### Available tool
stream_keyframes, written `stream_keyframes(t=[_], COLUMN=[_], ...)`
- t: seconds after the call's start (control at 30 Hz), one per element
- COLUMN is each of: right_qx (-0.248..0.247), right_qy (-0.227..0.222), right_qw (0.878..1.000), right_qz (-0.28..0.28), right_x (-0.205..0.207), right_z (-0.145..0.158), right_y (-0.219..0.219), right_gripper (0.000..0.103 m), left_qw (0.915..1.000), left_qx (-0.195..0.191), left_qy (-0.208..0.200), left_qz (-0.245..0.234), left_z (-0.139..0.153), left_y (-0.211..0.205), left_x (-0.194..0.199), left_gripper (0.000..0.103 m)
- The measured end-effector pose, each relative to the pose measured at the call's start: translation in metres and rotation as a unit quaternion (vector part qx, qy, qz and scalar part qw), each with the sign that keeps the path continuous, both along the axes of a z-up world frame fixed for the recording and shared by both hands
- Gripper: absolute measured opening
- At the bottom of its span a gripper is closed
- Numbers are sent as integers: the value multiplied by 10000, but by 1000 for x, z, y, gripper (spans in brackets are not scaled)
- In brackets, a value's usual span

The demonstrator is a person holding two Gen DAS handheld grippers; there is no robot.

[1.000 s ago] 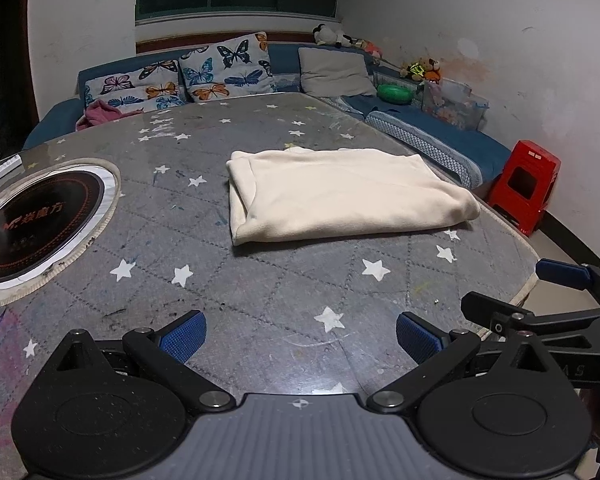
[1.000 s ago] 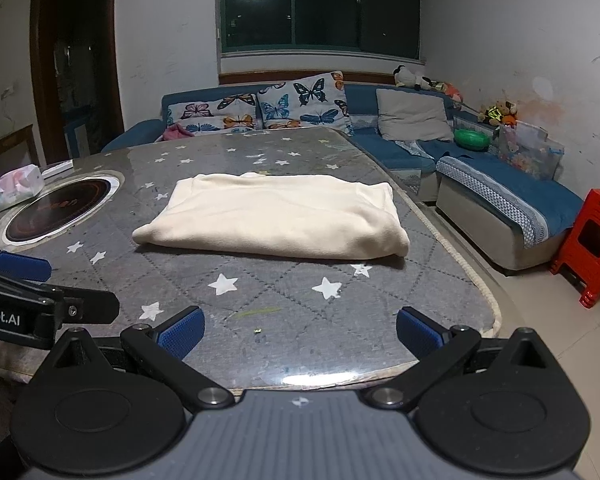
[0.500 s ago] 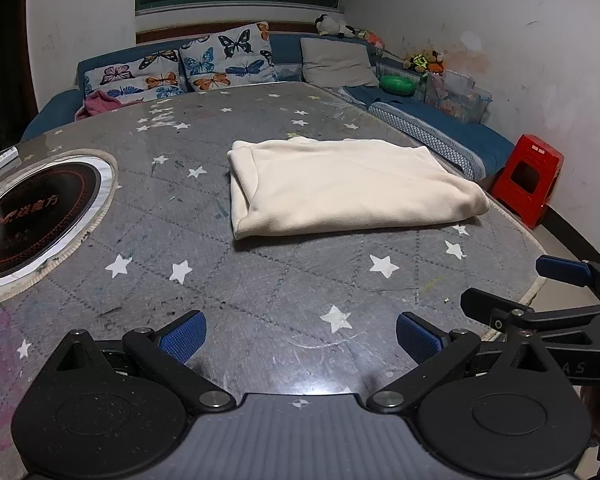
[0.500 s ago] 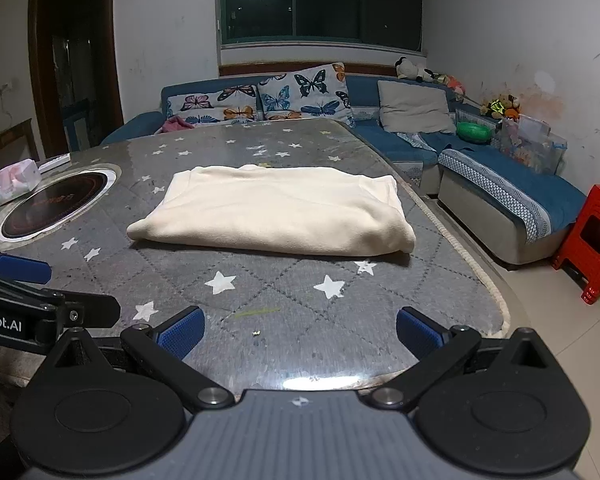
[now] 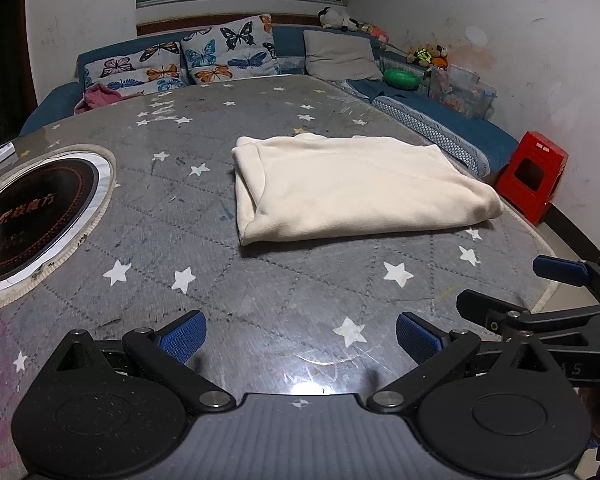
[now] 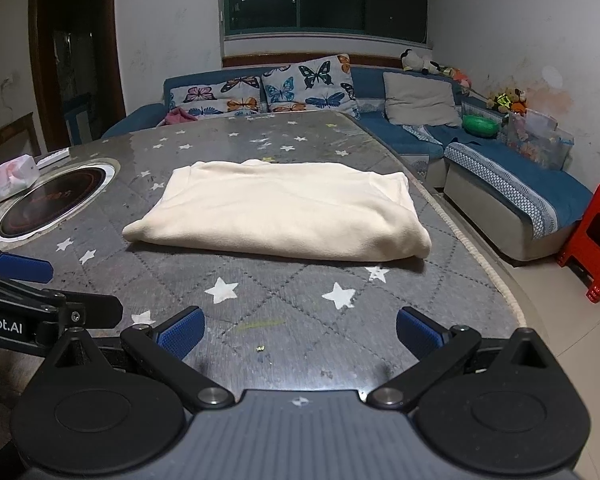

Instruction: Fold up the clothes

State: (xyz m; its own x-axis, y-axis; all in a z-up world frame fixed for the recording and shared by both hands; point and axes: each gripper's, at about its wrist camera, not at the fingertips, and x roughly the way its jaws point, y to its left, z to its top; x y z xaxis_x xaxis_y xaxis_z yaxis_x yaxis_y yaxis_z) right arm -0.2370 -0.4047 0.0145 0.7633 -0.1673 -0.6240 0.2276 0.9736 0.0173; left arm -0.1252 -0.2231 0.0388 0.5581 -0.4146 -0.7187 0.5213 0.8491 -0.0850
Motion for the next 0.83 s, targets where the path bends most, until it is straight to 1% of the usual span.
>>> stream_keyframes(t=[0.17, 0.83], right_qx=[33, 101], right_qy=[62, 173], right_qw=[10000, 9998], right_qz=[11, -7], right_x=[9, 35], right_z=[-3, -7], right_y=[-2, -15], right_gripper=[103, 103], left_qw=[10000, 9999], left_qx=[21, 49], left_qy=[77, 109], left_qz=[6, 55], left_z=[-3, -4], left_y=[-3, -12], left_x=[9, 33], left_gripper=[103, 103])
